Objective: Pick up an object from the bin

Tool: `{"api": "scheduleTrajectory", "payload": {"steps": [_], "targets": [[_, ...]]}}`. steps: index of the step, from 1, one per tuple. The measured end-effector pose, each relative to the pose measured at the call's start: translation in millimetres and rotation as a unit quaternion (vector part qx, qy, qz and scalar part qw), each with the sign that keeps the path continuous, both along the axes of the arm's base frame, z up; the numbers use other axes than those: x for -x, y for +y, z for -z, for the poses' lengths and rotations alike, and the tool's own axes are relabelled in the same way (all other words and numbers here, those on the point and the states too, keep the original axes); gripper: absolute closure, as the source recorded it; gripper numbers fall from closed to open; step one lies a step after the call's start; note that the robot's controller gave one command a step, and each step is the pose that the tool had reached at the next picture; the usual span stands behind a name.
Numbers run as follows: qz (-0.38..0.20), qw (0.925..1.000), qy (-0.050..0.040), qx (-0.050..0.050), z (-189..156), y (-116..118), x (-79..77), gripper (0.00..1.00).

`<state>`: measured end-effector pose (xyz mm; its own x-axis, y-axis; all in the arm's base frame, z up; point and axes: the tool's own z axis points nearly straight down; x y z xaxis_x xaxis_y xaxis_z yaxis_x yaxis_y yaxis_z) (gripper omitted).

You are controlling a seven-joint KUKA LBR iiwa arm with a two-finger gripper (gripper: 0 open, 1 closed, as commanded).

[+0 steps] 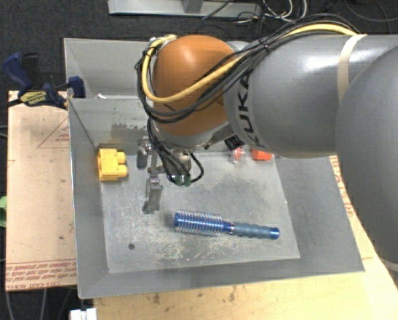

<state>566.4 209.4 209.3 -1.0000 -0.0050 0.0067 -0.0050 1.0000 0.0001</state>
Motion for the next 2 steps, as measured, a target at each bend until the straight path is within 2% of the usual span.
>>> {"api": "scheduleTrajectory", "payload": {"steps": [1,2], "targets": [[-0.003,1.0000,0.0027,0.002,56,-51,75.8,0.00],[-0.103,0.9947,-0.0017,0.000,115,-96,50.6,0.00]]}}
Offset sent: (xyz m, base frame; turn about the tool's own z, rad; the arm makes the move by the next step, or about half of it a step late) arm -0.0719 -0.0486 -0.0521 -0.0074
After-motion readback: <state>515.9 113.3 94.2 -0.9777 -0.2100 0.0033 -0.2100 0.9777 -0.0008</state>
